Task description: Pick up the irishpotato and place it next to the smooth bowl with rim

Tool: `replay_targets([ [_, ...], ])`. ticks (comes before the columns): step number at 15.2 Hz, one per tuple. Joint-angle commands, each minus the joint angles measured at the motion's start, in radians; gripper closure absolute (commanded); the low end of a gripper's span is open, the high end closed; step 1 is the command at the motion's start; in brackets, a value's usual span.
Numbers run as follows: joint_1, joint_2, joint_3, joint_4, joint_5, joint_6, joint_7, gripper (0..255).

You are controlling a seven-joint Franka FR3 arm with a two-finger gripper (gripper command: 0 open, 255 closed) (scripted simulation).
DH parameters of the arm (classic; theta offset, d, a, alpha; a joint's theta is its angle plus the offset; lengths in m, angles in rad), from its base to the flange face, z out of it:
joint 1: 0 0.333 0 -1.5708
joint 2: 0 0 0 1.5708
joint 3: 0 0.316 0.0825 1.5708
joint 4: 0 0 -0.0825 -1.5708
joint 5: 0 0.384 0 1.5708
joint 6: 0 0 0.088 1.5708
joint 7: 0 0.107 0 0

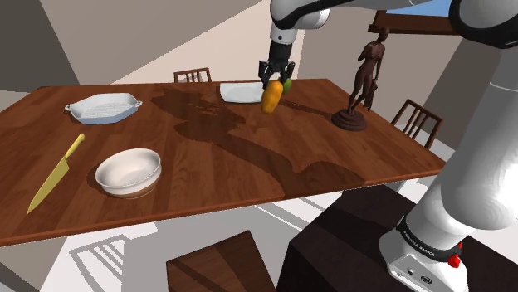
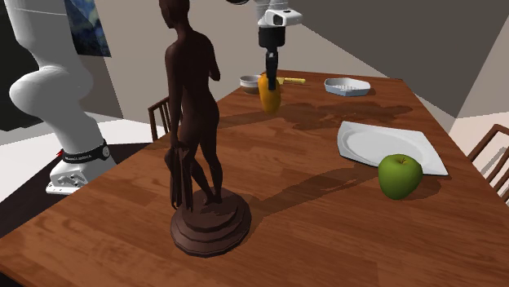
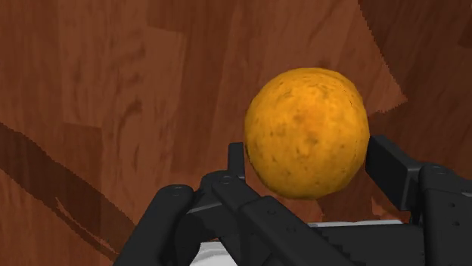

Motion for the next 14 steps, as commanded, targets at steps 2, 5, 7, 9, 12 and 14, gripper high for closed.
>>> replay_targets([
  [2, 0.04, -0.034, 0.026, -0.042, -0.012, 0.014, 0.071, 255],
  [5, 0.079, -0.056, 0.055, -0.072, -0.023, 0.025, 0.141, 255],
  [7, 0.104, -0.066, 0.075, -0.085, -0.029, 0.031, 0.188, 255],
  [9, 0.13, -0.072, 0.095, -0.094, -0.035, 0.035, 0.235, 255],
  [12, 0.167, -0.075, 0.125, -0.098, -0.044, 0.04, 0.306, 255],
  [14, 0.192, -0.072, 0.146, -0.095, -0.05, 0.041, 0.353, 255],
])
